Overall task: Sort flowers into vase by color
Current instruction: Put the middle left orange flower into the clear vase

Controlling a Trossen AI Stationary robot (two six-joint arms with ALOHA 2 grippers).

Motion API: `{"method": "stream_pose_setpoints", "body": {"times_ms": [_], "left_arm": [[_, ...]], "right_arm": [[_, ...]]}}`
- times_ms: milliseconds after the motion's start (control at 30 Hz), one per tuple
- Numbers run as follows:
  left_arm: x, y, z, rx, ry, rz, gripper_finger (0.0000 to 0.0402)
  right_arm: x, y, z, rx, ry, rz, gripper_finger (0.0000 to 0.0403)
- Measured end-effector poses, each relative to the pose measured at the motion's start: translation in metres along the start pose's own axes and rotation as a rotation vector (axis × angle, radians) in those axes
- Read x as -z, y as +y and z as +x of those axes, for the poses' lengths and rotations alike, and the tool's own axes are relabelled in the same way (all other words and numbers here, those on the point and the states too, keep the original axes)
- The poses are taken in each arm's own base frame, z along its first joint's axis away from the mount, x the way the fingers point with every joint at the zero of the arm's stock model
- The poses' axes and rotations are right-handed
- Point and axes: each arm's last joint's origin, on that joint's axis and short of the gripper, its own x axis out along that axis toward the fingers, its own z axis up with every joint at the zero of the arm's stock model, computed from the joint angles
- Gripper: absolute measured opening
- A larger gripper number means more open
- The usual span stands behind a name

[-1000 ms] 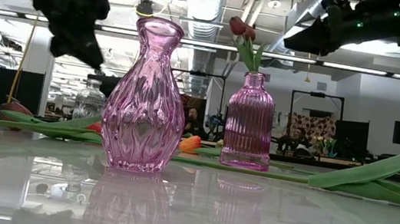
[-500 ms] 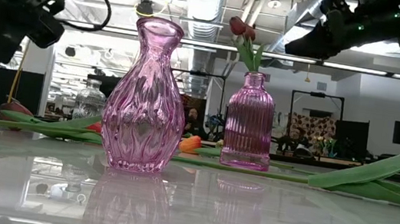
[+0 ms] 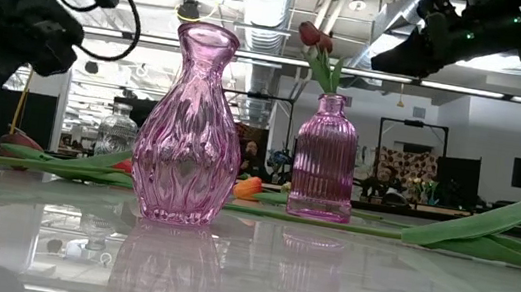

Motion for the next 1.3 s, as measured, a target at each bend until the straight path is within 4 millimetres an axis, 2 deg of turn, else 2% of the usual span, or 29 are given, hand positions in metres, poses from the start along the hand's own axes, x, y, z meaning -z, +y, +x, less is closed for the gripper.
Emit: {"method": "stream_pose_setpoints", "body": {"times_ms": [400,633,900,1300], "left_arm": [[0.004,-0.011,0.032,-0.231,0.038,-0.147,0.0098],[-0.002,-0.023,0.048,-0.233,-0.012,-0.145,0.0098],[-0.008,-0.024,0.064,-0.33,-0.007,-0.175,0.0098],[-0.011,-0.026,0.072,-0.374,0.007,-0.162,0.0097]], "right_arm": [[0.0,0.0,0.0,0.0,0.0,0.0,0.0207],[0.0,0.0,0.0,0.0,0.0,0.0,0.0207],[0.001,0.0,0.0,-0.002,0.007,0.001,0.0207],[0.005,0.001,0.0,-0.012,0.054,0.009,0.0207]]}}
